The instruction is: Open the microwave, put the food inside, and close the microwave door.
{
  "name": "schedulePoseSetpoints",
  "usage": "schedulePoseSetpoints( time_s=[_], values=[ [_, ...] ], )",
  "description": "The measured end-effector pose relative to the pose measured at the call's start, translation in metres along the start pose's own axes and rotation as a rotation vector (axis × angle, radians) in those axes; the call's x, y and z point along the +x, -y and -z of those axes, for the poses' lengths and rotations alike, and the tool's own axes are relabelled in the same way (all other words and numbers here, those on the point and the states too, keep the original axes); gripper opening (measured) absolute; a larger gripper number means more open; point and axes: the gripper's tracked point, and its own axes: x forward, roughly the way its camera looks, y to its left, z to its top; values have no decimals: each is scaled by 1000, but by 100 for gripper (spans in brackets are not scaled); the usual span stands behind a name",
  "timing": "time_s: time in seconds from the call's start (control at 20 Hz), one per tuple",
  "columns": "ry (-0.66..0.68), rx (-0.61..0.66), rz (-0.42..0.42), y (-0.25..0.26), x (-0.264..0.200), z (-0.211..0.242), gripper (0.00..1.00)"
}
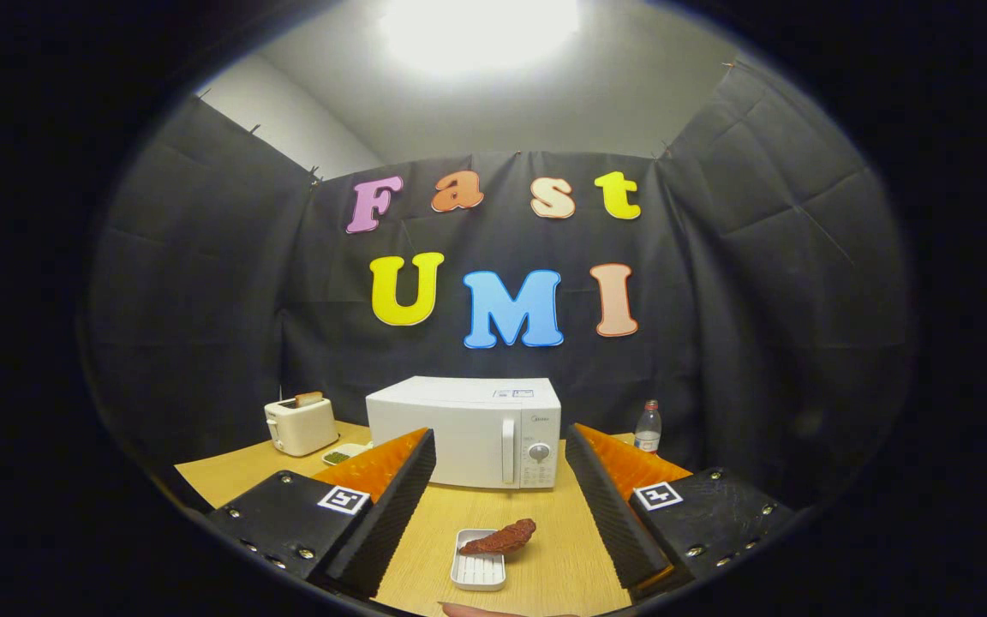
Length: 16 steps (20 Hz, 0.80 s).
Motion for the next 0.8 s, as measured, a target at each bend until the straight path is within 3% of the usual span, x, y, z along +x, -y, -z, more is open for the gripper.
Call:
schedulePoseSetpoints(
  time_s=[0.8],
  values=[
    [-5, 0, -5, -5, 13, 9, 97]
  ],
)
